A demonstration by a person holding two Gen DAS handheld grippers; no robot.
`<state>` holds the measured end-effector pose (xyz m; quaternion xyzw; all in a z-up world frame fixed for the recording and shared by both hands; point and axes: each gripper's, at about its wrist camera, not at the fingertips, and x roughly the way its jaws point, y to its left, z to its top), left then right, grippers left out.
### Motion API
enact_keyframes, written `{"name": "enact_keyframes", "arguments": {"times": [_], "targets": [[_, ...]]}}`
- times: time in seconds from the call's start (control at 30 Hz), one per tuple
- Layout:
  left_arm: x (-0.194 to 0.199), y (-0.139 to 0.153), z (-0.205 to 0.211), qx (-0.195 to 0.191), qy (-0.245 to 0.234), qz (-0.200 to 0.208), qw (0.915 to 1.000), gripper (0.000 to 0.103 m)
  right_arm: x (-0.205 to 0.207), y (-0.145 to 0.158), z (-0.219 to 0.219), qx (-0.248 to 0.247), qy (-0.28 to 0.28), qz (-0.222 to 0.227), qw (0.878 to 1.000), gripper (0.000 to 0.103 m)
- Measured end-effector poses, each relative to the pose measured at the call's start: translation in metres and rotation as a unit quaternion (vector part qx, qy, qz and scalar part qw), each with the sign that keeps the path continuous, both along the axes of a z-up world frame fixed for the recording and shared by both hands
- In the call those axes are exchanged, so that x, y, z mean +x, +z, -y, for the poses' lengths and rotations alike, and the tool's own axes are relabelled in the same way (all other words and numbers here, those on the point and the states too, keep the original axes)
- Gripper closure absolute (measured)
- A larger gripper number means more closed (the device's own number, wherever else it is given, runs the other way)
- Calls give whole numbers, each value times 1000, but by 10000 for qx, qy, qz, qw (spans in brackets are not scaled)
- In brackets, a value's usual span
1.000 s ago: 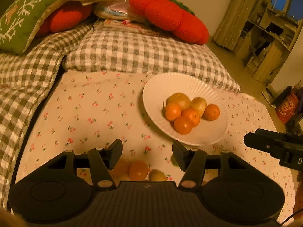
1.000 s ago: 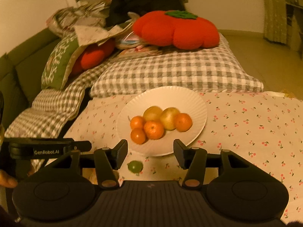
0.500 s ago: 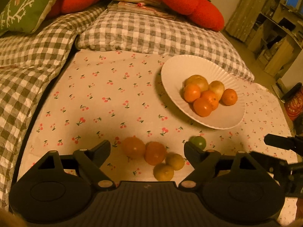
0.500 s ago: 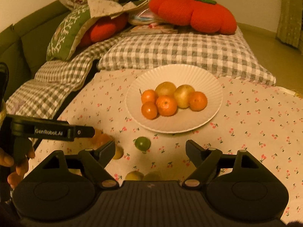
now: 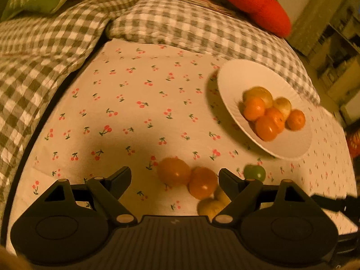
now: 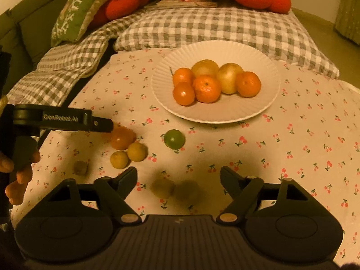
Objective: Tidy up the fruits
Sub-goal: 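Grasp a dark orange fruit with the left gripper while the right gripper reaches toward a small fruit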
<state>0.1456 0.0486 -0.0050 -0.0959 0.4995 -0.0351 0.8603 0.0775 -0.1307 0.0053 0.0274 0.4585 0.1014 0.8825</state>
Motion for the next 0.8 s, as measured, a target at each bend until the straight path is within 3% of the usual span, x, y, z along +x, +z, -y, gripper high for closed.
{"name": "enact_keyframes", "arguments": {"times": [0.17,0.47,0.6,0.8], "targets": [[6,-8,-10,-249,299,-97,9992,37,4,-6,5,70,-184,-156,9997,47],[10,-17,-6,-446,418,-105,9981,51,6,-13,4,46,-216,-309,9993,54],[10,-17,-9,-668,466,-148,9966,63,7,-16,3,36,-211,-354,9991,56],[10,-21,-23,-1015,775,-244,9915,64,8,-21,2,-40,-175,-392,9991,64]]}}
